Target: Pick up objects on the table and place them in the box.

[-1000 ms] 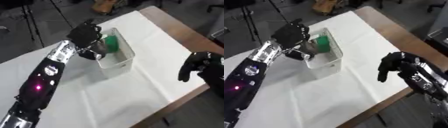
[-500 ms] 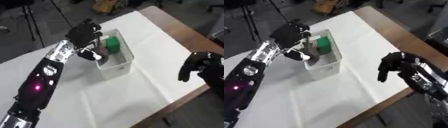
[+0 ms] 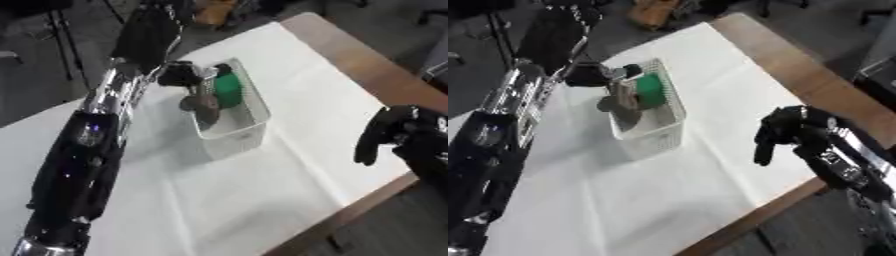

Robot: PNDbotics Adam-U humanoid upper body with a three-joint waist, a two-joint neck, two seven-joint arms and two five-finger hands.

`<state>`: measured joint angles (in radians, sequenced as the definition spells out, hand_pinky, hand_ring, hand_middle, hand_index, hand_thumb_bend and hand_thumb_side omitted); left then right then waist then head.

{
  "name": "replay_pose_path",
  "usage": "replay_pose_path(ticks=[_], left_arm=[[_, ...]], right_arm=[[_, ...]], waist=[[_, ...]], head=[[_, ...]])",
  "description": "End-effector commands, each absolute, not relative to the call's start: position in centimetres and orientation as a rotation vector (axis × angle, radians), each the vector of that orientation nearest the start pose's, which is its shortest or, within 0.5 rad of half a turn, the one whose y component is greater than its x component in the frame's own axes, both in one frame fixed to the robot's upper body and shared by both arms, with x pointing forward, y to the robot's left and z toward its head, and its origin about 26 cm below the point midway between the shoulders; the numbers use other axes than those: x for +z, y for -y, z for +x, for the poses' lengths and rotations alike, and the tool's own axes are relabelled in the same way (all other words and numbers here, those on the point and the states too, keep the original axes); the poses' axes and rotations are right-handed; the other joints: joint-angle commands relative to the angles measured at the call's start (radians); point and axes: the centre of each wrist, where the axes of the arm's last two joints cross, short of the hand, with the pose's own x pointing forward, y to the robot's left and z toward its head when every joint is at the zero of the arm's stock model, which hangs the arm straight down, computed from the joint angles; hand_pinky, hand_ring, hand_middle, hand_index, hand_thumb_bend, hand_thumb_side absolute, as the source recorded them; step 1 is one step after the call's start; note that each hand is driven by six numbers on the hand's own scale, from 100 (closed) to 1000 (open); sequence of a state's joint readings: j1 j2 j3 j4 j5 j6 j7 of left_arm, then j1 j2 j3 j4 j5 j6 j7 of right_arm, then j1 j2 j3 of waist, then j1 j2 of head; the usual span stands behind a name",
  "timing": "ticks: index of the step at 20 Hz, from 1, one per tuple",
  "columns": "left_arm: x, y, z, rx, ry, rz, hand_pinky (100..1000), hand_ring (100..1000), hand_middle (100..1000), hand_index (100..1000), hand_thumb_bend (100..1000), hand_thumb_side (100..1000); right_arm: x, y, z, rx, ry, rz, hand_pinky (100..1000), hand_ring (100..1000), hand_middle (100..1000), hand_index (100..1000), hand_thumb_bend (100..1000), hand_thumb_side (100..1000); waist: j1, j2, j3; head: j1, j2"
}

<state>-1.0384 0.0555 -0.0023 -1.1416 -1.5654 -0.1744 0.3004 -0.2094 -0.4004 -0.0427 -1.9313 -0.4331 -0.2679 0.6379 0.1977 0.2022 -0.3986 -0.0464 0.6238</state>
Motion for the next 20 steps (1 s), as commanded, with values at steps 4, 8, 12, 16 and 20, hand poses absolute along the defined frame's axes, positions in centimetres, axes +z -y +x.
replay_pose_path(ticks=[4, 8, 12, 16, 20], left_arm=[[25.6, -15.4, 45.3, 0.906, -2.658, -1.901, 606, 755, 806, 829, 749, 1000], [24.6, -19.0, 44.0, 0.760, -2.659, -1.931, 608, 759, 807, 835, 639, 1000], [23.0, -21.2, 42.4, 0.636, -2.652, -1.977, 609, 768, 819, 848, 625, 1000], [20.9, -22.9, 40.9, 0.576, -2.697, -2.061, 605, 774, 822, 859, 629, 1000], [19.2, -24.5, 39.0, 0.564, -2.752, -2.164, 610, 791, 841, 890, 664, 1000]], right_arm=[[17.1, 30.3, 29.3, 0.858, 2.294, 0.455, 510, 486, 614, 804, 100, 718], [16.4, 31.2, 28.7, 0.834, 2.298, 0.400, 510, 485, 614, 804, 100, 720], [16.0, 31.9, 28.3, 0.811, 2.302, 0.347, 510, 485, 613, 805, 100, 668], [15.5, 32.4, 27.9, 0.799, 2.296, 0.309, 510, 484, 615, 809, 100, 720], [15.1, 32.6, 27.6, 0.789, 2.288, 0.291, 510, 485, 616, 819, 100, 721]], waist=[[-0.064, -0.076, 0.054], [-0.091, -0.077, 0.127], [-0.103, -0.081, 0.199], [-0.111, -0.083, 0.254], [-0.117, -0.088, 0.289]], head=[[-0.016, 0.013], [-0.037, 0.044], [-0.060, 0.070], [-0.067, 0.096], [-0.065, 0.113]])
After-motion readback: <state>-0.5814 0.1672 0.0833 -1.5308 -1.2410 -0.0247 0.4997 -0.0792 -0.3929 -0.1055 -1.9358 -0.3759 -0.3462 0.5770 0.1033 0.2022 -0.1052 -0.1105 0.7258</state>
